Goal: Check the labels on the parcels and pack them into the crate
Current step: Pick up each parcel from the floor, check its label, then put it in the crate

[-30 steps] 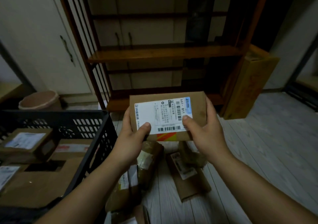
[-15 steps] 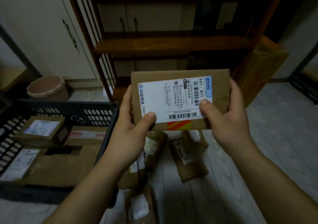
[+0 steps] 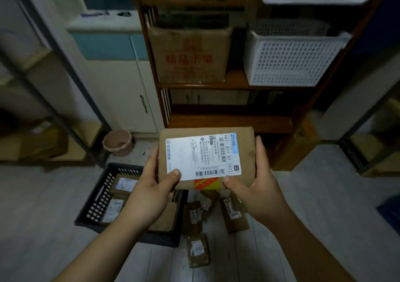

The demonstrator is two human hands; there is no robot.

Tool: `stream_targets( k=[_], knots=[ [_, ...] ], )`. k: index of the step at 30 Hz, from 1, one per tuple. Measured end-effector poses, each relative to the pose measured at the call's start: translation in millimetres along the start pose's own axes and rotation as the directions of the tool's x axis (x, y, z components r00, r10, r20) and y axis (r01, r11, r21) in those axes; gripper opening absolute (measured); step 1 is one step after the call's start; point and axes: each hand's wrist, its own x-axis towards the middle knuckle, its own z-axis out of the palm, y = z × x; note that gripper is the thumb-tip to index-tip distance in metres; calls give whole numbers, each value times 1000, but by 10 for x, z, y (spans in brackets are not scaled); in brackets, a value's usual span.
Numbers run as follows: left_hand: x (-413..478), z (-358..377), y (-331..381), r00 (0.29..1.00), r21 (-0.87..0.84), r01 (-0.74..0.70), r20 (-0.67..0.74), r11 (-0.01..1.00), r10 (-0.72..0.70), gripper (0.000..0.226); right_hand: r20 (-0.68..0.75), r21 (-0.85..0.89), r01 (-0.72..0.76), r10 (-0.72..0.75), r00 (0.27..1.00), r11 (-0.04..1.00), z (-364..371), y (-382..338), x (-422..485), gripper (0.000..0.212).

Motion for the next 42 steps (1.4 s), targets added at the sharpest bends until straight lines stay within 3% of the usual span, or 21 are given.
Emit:
stream_targets(
  k=[4,8,12,19,29,35,42],
  knots=[
    [-470,-279,755,994,36,-68,-84,997,71,57,4,-51,47,-46,999,998,-8,-755,-275,111],
    [-818,-528,1175,986,86,-112,-113,990,121,67,-14,-54,169,-170,985,984,12,-1217,-417,104],
    [-1030,-811,1406,978,131,-155,-122,979,171,69,7,-78,236,-236,972,969,127,-1541,-523,91],
    [-879,-1553,1443,965,132,-218,-122,967,234,62,16,-79,263,-262,965,962,833,-1890,-376,92],
    [-38,-2888,1091,976,148,-214,3,965,216,61,2,-106,155,-155,988,982,2228,-1976,111,94],
    [541,-2914,882,988,176,-139,87,974,126,67,-40,-167,56,-64,997,984,2341,-1768,485,95],
    [1329,-2724,330,996,194,-42,88,980,25,70,26,-167,-52,57,998,984,2533,-1093,1192,97]
  ],
)
